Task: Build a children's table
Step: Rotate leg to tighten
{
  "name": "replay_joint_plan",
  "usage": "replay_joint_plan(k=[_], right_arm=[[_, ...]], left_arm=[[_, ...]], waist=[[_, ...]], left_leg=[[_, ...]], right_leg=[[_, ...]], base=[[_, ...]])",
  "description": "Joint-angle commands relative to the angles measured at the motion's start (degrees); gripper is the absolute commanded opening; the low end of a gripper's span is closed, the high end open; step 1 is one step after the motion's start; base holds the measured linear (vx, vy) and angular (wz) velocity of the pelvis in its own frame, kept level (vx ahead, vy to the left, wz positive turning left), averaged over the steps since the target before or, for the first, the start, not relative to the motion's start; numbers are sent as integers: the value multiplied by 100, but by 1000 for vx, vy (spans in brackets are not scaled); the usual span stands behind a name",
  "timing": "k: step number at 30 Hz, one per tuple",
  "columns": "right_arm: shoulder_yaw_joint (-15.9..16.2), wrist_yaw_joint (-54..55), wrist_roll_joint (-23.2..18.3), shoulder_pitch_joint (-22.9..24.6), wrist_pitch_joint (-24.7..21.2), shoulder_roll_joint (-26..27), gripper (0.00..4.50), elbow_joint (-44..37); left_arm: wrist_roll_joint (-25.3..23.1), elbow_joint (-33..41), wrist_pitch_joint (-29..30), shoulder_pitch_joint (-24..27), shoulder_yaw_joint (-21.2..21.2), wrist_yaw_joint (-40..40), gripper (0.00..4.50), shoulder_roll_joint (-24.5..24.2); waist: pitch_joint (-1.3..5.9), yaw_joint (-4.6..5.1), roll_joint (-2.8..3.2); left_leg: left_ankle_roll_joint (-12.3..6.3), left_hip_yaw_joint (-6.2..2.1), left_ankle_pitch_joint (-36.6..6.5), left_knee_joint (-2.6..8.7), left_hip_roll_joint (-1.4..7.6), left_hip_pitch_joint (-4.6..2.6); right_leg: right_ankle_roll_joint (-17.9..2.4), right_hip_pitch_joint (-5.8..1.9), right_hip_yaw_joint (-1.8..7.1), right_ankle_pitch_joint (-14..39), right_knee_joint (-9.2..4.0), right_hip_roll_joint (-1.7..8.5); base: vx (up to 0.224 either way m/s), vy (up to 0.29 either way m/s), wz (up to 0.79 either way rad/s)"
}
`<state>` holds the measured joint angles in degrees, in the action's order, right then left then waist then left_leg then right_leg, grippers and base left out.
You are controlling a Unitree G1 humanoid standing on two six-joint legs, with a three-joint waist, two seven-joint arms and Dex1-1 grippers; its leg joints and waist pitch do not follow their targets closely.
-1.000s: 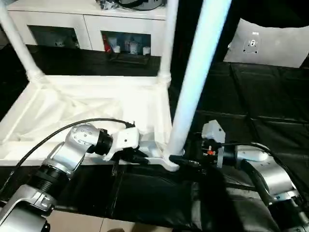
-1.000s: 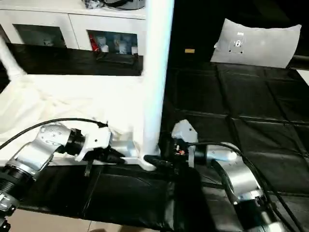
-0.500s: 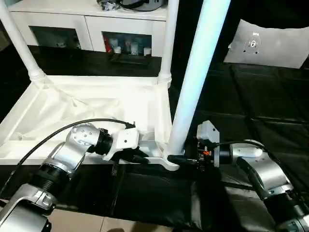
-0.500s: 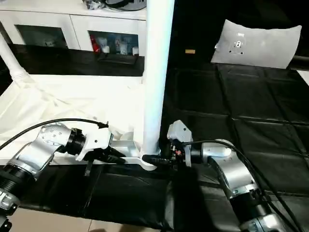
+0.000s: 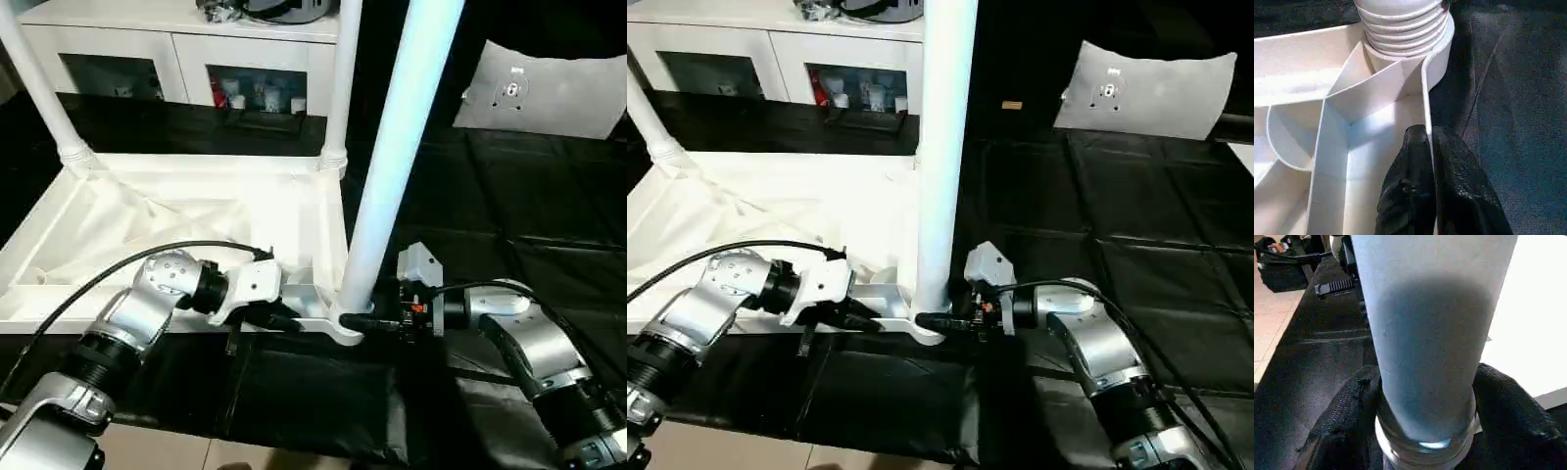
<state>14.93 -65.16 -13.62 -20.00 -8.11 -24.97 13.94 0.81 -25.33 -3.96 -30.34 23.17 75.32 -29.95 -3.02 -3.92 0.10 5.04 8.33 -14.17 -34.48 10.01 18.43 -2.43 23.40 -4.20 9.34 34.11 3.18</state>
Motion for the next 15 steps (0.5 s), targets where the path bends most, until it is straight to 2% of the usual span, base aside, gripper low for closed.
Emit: replay_joint_plan(k=[1, 3, 4, 5, 7, 8, 9, 10, 11, 12, 13, 14, 15], right_arm=[[108, -4, 195, 2, -40, -36, 259, 93], [-118, 977, 90, 351, -583, 432, 259, -192], [-202, 1317, 55, 458, -760, 601, 259, -274], [-292, 1735, 27, 561, -899, 857, 259, -329], [-292, 1735, 27, 561, -899, 857, 259, -329], [-398, 2416, 69, 634, -1010, 1315, 251, -273], [-437, 2890, 173, 636, -1032, 1616, 251, -163], [-446, 3092, 237, 624, -1029, 1737, 248, -99], [-494, 3327, 282, 578, -1070, 1898, 247, -29], [-507, 3389, 294, 566, -1080, 1940, 246, -11], [-594, 3671, 315, 492, -1169, 2130, 244, 80], [-694, 4066, 362, 370, -1253, 2378, 244, 227], [-628, 4453, 596, 191, -1280, 2577, 243, 420]], left_arm=[[-94, 41, -89, -66, 84, 89, 0, 32], [53, 350, 797, -6, -267, -822, 0, 460], [97, 446, 1091, 9, -374, -1113, 0, 602], [107, 540, 1349, 33, -461, -1437, 0, 770], [107, 540, 1349, 33, -461, -1437, 0, 770], [55, 662, 1656, 82, -530, -1899, 0, 1036], [-19, 743, 1864, 109, -554, -2228, 0, 1228], [-52, 778, 1959, 119, -561, -2365, 0, 1313], [-134, 817, 2108, 105, -586, -2597, 0, 1444], [-155, 828, 2147, 101, -593, -2658, 0, 1478], [-222, 868, 2323, 75, -625, -2890, 0, 1628], [-322, 930, 2548, 29, -672, -3254, 0, 1854], [-440, 1017, 2816, -44, -682, -3667, 0, 2156]], waist=[[370, -11, -28], [351, -3, 7], [345, -7, -21], [348, -20, -23], [330, -9, -24], [330, 39, -23], [305, 86, 10], [310, 101, -12], [311, 112, -17], [281, 154, -7], [282, 164, 11], [281, 186, 2], [277, 198, 20]], left_leg=[[-446, 2, -82, 387, 254, 123], [-381, 13, -50, 385, 263, 113], [-308, 13, -92, 396, 264, 119], [-278, 2, -127, 401, 251, 115], [-211, -5, -264, 419, 224, 114], [-208, -13, -299, 435, 222, 145], [-155, 8, -390, 426, 238, 123], [-118, -12, -477, 437, 200, 121], [-126, -11, -487, 440, 192, 122], [-140, -12, -547, 450, 195, 131], [-140, -13, -587, 446, 191, 117], [-161, -14, -639, 439, 179, 119], [-151, -20, -661, 441, 173, 113]], right_leg=[[-1050, -406, 311, 1346, -338, 487], [-1090, -382, 324, 1246, -333, 480], [-1055, -399, 325, 1353, -352, 482], [-1015, -401, 309, 1484, -363, 486], [-848, -398, 296, 1902, -415, 477], [-788, -406, 298, 1989, -413, 476], [-801, -352, 314, 2003, -441, 471], [-698, -383, 282, 2300, -482, 471], [-654, -387, 286, 2369, -487, 472], [-606, -355, 296, 2479, -508, 460], [-600, -351, 289, 2540, -517, 463], [-560, -349, 286, 2655, -539, 459], [-540, -336, 279, 2737, -545, 457]], base=[[0, 0, 0], [0, 0, 0], [0, 0, 0], [0, 0, 0], [0, 0, 0], [0, 0, 0], [0, 0, 0], [0, 0, 0], [0, 0, 0], [0, 0, 0], [0, 0, 0], [0, 0, 0], [0, 0, 0]])
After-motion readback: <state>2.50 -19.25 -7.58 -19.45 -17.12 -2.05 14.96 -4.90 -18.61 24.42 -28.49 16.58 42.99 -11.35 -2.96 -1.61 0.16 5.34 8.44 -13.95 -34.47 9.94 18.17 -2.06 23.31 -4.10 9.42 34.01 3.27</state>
